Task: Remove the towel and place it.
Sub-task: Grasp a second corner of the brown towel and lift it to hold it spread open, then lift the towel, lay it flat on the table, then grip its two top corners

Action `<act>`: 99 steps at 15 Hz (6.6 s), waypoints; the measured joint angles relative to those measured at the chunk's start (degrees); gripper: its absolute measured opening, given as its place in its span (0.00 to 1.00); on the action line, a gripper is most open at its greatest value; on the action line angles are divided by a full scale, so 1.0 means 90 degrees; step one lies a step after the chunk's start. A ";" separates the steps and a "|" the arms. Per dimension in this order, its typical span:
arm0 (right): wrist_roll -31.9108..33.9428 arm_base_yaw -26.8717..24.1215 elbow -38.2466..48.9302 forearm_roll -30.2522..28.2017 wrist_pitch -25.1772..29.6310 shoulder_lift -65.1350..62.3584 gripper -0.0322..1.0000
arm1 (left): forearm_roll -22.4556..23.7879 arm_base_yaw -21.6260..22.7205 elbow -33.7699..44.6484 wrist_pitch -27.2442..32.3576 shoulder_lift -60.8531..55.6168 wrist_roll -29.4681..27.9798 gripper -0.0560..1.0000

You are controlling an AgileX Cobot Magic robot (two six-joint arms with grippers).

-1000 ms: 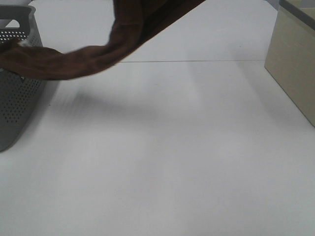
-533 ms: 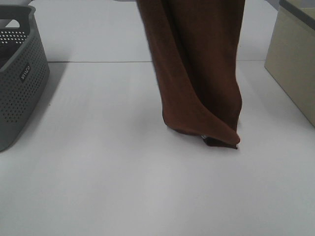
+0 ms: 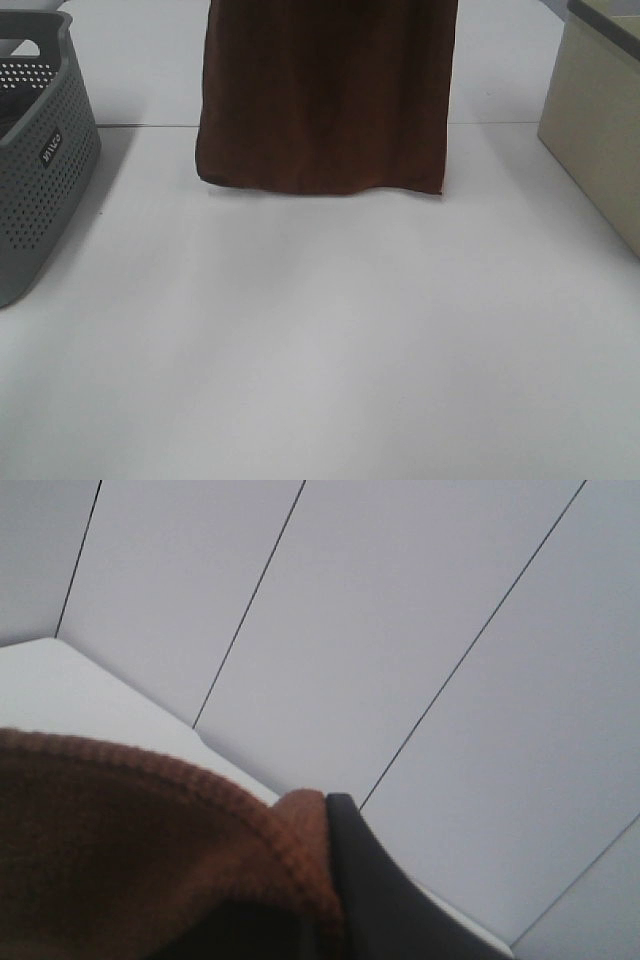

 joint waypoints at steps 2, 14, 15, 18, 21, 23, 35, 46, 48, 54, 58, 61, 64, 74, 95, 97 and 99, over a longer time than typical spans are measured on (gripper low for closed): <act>0.0000 0.0000 0.0000 0.0000 -0.0592 0.0197 0.04 | 0.0032 0.0178 0.0000 -0.0726 0.0223 0.0000 0.05; 0.0051 -0.0166 -0.0191 0.0121 -0.2687 0.1375 0.04 | -0.0178 0.0955 -0.1617 -0.2820 0.2196 -0.0146 0.05; 0.0089 -0.0274 -0.0357 0.0267 -0.2744 0.1483 0.04 | -0.0185 0.0980 -0.2094 -0.2725 0.2508 -0.0159 0.05; 0.0178 -0.0446 -0.0783 0.0484 -0.2916 0.1757 0.04 | -0.0185 0.1095 -0.3323 -0.2636 0.3349 -0.0414 0.05; 0.0185 -0.0528 -0.1057 0.0694 -0.3088 0.2018 0.04 | -0.0185 0.1178 -0.3871 -0.2591 0.3807 -0.0560 0.05; 0.0185 -0.0611 -0.1070 0.0853 -0.3126 0.2101 0.04 | -0.0178 0.1184 -0.3941 -0.2559 0.3922 -0.0713 0.05; 0.0185 -0.0649 -0.1076 0.1318 -0.2406 0.2133 0.04 | 0.0197 0.1261 -0.3953 -0.1636 0.3941 -0.0993 0.05; 0.0586 -0.0649 -0.1089 0.1789 0.3189 0.0993 0.04 | -0.1560 0.1019 -0.3979 0.6271 0.2184 -0.2604 0.05; 0.0630 -0.0649 -0.1089 0.1884 0.3813 0.0783 0.04 | -0.1534 0.0961 -0.3979 0.7016 0.2037 -0.2795 0.05; 0.0694 -0.0637 -0.0961 0.2184 0.4615 0.0560 0.04 | -0.1401 0.0898 -0.3177 0.7168 0.1350 -0.3279 0.05; 0.0407 -0.0605 0.0420 0.2292 0.4622 -0.0108 0.04 | -0.1267 0.0719 -0.1891 0.7168 0.0516 -0.3272 0.05; -0.0178 -0.0605 0.1490 0.2209 0.4628 -0.0688 0.04 | -0.1133 0.0357 -0.0961 0.7187 0.0076 -0.3228 0.05; -0.0420 -0.0605 0.2508 0.2082 0.4628 -0.1496 0.04 | -0.1101 -0.0045 -0.0185 0.7187 -0.0261 -0.3234 0.05; -0.0452 -0.0598 0.5481 0.1910 0.4577 -0.3902 0.04 | -0.1502 -0.0611 0.2362 0.7041 -0.1439 -0.3546 0.05; -0.0815 -0.0605 0.9486 0.2858 0.4615 -0.4074 0.04 | -0.2750 -0.1999 0.5590 0.7098 -0.0719 -0.2941 0.05; -0.0815 -0.0605 0.9486 0.3011 0.4615 -0.3533 0.04 | -0.3069 -0.2215 0.5590 0.7111 -0.0318 -0.2782 0.05; -0.0815 -0.0605 0.9486 0.3043 0.4609 -0.3151 0.04 | -0.3355 -0.2432 0.5590 0.7111 0.0038 -0.2610 0.05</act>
